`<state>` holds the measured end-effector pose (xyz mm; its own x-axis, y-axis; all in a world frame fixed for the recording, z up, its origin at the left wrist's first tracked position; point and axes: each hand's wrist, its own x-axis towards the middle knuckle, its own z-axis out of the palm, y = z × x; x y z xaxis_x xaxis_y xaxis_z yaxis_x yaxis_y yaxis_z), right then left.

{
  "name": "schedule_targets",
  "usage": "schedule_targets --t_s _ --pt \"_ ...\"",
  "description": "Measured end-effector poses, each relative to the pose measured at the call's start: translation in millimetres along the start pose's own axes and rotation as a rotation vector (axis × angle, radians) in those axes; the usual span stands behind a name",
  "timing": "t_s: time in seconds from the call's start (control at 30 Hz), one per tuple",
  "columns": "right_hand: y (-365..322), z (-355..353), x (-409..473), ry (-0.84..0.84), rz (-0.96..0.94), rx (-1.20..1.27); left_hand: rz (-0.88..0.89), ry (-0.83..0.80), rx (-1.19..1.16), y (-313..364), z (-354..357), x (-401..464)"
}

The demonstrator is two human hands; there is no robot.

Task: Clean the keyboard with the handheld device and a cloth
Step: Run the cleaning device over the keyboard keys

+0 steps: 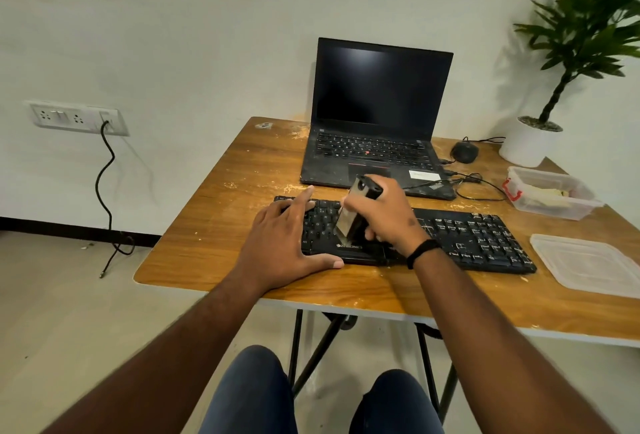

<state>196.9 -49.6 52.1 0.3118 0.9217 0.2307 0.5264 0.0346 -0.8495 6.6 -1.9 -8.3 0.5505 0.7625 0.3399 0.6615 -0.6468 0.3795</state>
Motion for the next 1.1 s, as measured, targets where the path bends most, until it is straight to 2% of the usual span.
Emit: schedule_targets --t_s 0.1,0.23,0.27,0.37,0.53,0.67,0.77,0.83,1.0,1.1 --pt "1.4 2.9 -2.7 0.143 -0.015 -0.018 0.000 -0.003 0.005 0.4 -0.5 0.0" --pt "-0.8 3.2 -2.8 -0.006 -0.007 0.001 0.003 0.001 0.009 0.2 -0.4 -0.4" --pt "-2.2 3.4 -1.3 -0.009 -0.015 -0.005 0.002 0.003 0.007 -0.1 -0.3 -0.5" --pt "-0.6 9.6 -0.4 0.118 -0.053 -0.051 -0.003 0.001 0.007 -0.5 -0.3 -0.3" --pt "-4.2 12.9 -1.7 -0.037 -0.062 -0.003 -0.003 -0.003 0.009 0.8 -0.4 -0.7" --pt "-3.2 22.9 -6.6 0.121 -0.078 -0.007 -0.005 0.001 0.017 0.3 0.2 -0.2" --pt "-8.2 22.6 -8.0 -0.069 -0.110 -0.022 0.000 0.006 0.014 -0.3 0.4 -1.1" --pt "-12.7 10.5 -5.2 -0.115 -0.086 -0.020 -0.005 0.004 0.008 -0.6 0.1 -1.4" --pt "6.0 -23.4 -3.9 0.140 0.015 -0.167 -0.005 0.001 0.004 -0.5 0.1 -0.7" --pt "5.9 -17.7 -14.6 0.118 -0.007 -0.098 0.002 0.005 0.003 0.4 0.4 -0.3"
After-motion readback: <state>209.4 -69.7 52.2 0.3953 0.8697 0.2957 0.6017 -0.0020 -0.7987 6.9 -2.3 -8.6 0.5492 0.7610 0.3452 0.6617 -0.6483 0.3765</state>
